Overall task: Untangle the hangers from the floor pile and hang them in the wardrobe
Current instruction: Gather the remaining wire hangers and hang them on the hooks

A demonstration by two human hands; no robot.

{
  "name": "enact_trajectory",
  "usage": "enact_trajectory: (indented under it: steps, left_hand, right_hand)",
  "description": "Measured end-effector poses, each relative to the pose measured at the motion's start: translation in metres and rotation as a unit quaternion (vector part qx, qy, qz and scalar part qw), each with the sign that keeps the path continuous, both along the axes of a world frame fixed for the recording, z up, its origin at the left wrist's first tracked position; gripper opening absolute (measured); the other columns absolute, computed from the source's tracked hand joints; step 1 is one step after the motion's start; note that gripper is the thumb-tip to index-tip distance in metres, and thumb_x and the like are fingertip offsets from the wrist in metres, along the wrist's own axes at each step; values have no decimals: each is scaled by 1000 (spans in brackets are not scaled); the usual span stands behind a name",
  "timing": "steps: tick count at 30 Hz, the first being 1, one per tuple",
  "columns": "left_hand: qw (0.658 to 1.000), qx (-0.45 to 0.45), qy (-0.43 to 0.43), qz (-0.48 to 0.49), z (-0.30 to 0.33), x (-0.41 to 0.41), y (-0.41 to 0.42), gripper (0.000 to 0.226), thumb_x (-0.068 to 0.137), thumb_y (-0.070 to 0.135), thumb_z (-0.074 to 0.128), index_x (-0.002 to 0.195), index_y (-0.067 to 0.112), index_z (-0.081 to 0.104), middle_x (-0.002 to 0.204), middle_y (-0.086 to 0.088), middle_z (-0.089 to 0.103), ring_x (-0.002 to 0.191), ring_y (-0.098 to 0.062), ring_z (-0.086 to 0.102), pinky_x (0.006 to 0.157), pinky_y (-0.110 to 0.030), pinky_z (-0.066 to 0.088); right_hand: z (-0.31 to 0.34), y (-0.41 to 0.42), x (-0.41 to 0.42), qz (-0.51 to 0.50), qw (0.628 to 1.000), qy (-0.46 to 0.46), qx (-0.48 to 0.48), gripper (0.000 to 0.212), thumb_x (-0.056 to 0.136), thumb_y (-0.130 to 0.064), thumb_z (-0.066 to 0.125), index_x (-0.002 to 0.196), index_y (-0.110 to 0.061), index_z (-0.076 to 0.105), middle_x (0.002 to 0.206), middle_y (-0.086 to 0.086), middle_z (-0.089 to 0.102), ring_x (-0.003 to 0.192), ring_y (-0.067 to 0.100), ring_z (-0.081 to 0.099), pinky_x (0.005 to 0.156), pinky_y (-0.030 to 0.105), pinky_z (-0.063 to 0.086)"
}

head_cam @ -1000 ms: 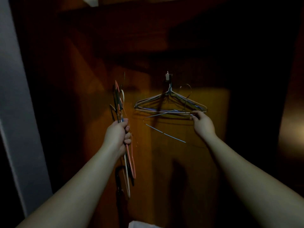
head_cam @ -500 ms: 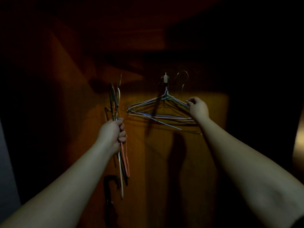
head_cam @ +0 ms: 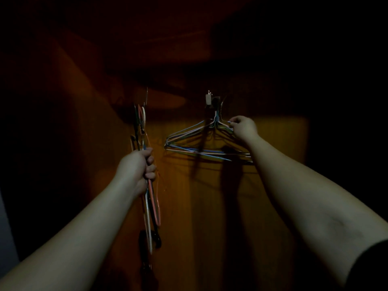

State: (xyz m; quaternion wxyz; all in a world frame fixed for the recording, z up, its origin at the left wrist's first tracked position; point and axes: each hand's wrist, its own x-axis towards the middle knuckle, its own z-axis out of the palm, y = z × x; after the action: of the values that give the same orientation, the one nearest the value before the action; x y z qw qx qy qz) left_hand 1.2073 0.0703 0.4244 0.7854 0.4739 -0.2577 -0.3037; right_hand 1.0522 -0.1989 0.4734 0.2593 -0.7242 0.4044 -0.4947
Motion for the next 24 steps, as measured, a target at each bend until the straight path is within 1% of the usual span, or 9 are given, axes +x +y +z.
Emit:
enact_trajectory:
  steps: [2, 3, 6, 7, 11, 13, 18, 21, 24]
  left_hand:
    - [1000, -1, -2, 4, -1, 0, -1, 13, 102, 13, 40, 111, 14, 49, 62, 4, 35, 31, -2, 27, 30, -14, 18]
    - [1000, 1, 1, 7, -1, 0, -2, 13, 102, 12, 40, 110, 14, 49, 61, 4, 35, 31, -2, 27, 30, -14, 18]
    - [1000, 7, 7, 13, -4, -1, -3, 12, 102, 13, 40, 110, 14, 49, 61, 3, 35, 30, -2, 27, 30, -13, 17]
    - [1000, 9, 6, 14, -5, -2, -3, 12, 102, 13, 40, 109, 14, 49, 62, 3, 35, 30, -2, 27, 30, -13, 17]
    - [1000, 12, 7, 15, -4, -3, -6, 11, 101, 12, 40, 107, 14, 50, 62, 4, 34, 30, -2, 27, 30, -13, 17]
    - [1000, 17, 7, 21, -4, -3, -7, 12, 101, 13, 41, 110, 14, 50, 62, 4, 35, 31, -3, 27, 30, -14, 17]
    - [1000, 14, 5, 20, -3, -5, -8, 11, 101, 13, 41, 109, 14, 48, 61, 4, 34, 30, -2, 26, 30, -13, 17]
    - [1000, 14, 3, 21, -3, -9, -7, 9, 101, 13, 41, 104, 15, 49, 62, 4, 33, 30, -2, 26, 30, -12, 16]
    - [999, 15, 0, 28, -4, -11, -5, 10, 101, 12, 41, 105, 15, 50, 62, 4, 35, 31, -2, 27, 30, -14, 18]
  right_hand:
    - [-5, -4, 3, 4, 1000, -5, -3, 19, 100, -18, 51, 112, -17, 65, 101, 2, 61, 86, 16, 54, 64, 28, 41]
    - [-8, -6, 4, 4, 1000, -8, -5, 19, 99, -18, 52, 112, -17, 66, 101, 2, 61, 87, 16, 54, 65, 27, 40]
    - [-12, -10, 6, 7, 1000, -15, -1, 17, 99, -19, 52, 110, -19, 65, 98, 0, 59, 79, 14, 52, 56, 25, 38]
    - [-11, -11, 6, 7, 1000, -16, 1, 16, 99, -20, 52, 109, -20, 65, 97, 0, 60, 77, 13, 52, 56, 25, 39]
    - [-3, -16, 7, 15, 1000, -25, 11, 12, 98, -21, 54, 102, -25, 64, 101, 2, 65, 86, 19, 61, 72, 36, 50]
    - [-1, -18, 8, 20, 1000, -17, 12, 12, 98, -21, 54, 101, -26, 64, 104, 2, 66, 91, 20, 62, 77, 37, 52]
    - [-6, -23, 10, 38, 999, 16, 8, 20, 98, -19, 54, 113, -18, 67, 105, 2, 65, 88, 15, 56, 64, 26, 42]
    - [-13, -26, 11, 41, 999, 15, 7, 22, 98, -17, 56, 116, -14, 67, 110, 6, 67, 88, 15, 56, 70, 26, 41]
    - [-16, -26, 12, 47, 998, 28, 10, 25, 99, -17, 54, 121, -14, 65, 111, 6, 65, 90, 16, 57, 71, 26, 41]
